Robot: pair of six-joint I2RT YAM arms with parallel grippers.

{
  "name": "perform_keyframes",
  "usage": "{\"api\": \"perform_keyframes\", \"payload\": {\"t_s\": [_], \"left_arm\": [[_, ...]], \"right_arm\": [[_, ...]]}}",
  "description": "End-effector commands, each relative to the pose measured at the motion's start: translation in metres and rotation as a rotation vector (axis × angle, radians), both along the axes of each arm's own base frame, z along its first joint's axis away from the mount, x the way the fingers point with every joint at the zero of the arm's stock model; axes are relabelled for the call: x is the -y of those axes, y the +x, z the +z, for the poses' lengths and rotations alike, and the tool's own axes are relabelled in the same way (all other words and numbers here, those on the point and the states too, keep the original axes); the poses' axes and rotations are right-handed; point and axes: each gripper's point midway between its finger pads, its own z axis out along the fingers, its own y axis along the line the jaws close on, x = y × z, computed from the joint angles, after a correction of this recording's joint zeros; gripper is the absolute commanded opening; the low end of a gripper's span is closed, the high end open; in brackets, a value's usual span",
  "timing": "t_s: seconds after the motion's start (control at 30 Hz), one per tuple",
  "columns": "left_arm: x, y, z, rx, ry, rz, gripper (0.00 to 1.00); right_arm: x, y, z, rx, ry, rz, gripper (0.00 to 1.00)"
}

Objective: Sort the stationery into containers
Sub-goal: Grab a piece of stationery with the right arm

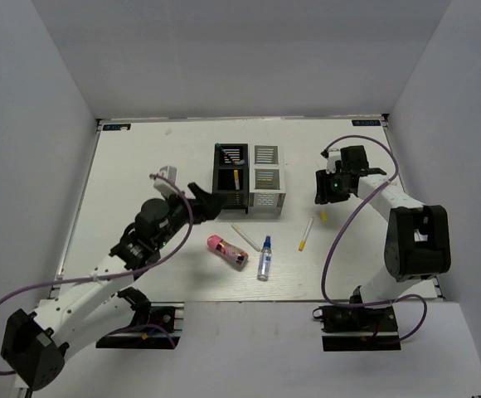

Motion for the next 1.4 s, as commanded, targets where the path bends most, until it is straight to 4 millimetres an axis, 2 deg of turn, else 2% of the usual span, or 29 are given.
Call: {"api": "perform_keyframes", "payload": {"t_s": [0.0, 0.03, 0.13, 0.2, 0.23, 0.27, 0.3, 0.37, 0.43, 0.53, 0.7, 0.8, 0.83, 0.93, 1.07, 1.17, 1.2, 1.23, 1.3, 1.33, 1.37], "left_arm": [[-0.007, -0.031, -0.059, -0.234, -0.113, 0.006, 1.00], [-0.014, -0.036, -0.050, -0.212, -0.156, 0.023, 1.00], [-0.028, -0.045, -0.065, -0.250, -0.131, 0.064, 1.00], [-0.030, -0.045, -0.057, -0.238, -0.098, 0.059, 1.00], [-0.032, -0.047, -0.067, -0.274, -0.047, 0.062, 1.00], [-0.030, -0.044, -0.066, -0.285, 0.001, 0.059, 1.00], [-0.029, -0.044, -0.070, -0.312, 0.034, 0.051, 1.00], [-0.026, -0.046, -0.075, -0.370, 0.092, 0.034, 1.00], [-0.024, -0.046, -0.090, -0.420, 0.139, 0.024, 1.00], [-0.019, -0.047, -0.091, -0.435, 0.141, 0.001, 1.00], [-0.018, -0.051, -0.097, -0.461, 0.152, -0.005, 1.00], [-0.016, -0.050, -0.099, -0.492, 0.183, -0.001, 1.00], [-0.013, -0.052, -0.101, -0.502, 0.194, -0.009, 1.00], [-0.006, -0.052, -0.108, -0.528, 0.243, -0.032, 1.00], [0.004, -0.048, -0.110, -0.541, 0.268, -0.041, 1.00], [0.012, -0.048, -0.108, -0.520, 0.266, -0.056, 1.00], [0.015, -0.049, -0.106, -0.511, 0.261, -0.066, 1.00], [0.014, -0.048, -0.110, -0.516, 0.270, -0.056, 1.00], [0.020, -0.052, -0.112, -0.514, 0.265, -0.073, 1.00], [0.019, -0.051, -0.112, -0.516, 0.260, -0.061, 1.00], [0.019, -0.053, -0.116, -0.519, 0.271, -0.060, 1.00]], "right_arm": [[0.018, 0.030, 0.014, 0.105, -0.105, -0.033, 0.49], [0.020, 0.028, 0.010, 0.101, -0.119, -0.027, 0.49], [0.026, 0.031, 0.002, 0.095, -0.147, -0.041, 0.50], [0.027, 0.030, -0.011, 0.051, -0.151, -0.042, 0.50], [0.027, 0.030, -0.014, 0.042, -0.148, -0.038, 0.50], [0.025, 0.030, -0.019, 0.024, -0.141, -0.037, 0.50], [0.023, 0.031, -0.021, 0.019, -0.137, -0.029, 0.42], [0.020, 0.030, -0.031, -0.019, -0.127, -0.022, 0.39], [0.018, 0.031, -0.038, -0.049, -0.110, -0.021, 0.35], [0.017, 0.030, -0.044, -0.074, -0.111, -0.018, 0.32], [0.018, 0.021, -0.058, -0.117, -0.125, 0.006, 0.33], [0.022, 0.013, -0.069, -0.151, -0.140, 0.016, 0.24], [0.022, 0.010, -0.072, -0.162, -0.141, 0.020, 0.16], [0.022, 0.006, -0.076, -0.171, -0.131, 0.031, 0.02], [0.017, 0.007, -0.062, -0.153, -0.098, 0.059, 0.00], [0.008, 0.013, -0.035, -0.097, -0.040, 0.093, 0.00], [0.004, 0.021, -0.017, -0.046, -0.015, 0.109, 0.00], [-0.001, 0.023, -0.008, -0.026, 0.008, 0.131, 0.00], [-0.009, 0.028, 0.026, 0.038, 0.054, 0.159, 0.00], [-0.012, 0.029, 0.034, 0.058, 0.065, 0.180, 0.00], [-0.022, 0.024, 0.054, 0.081, 0.122, 0.216, 0.00]]}}
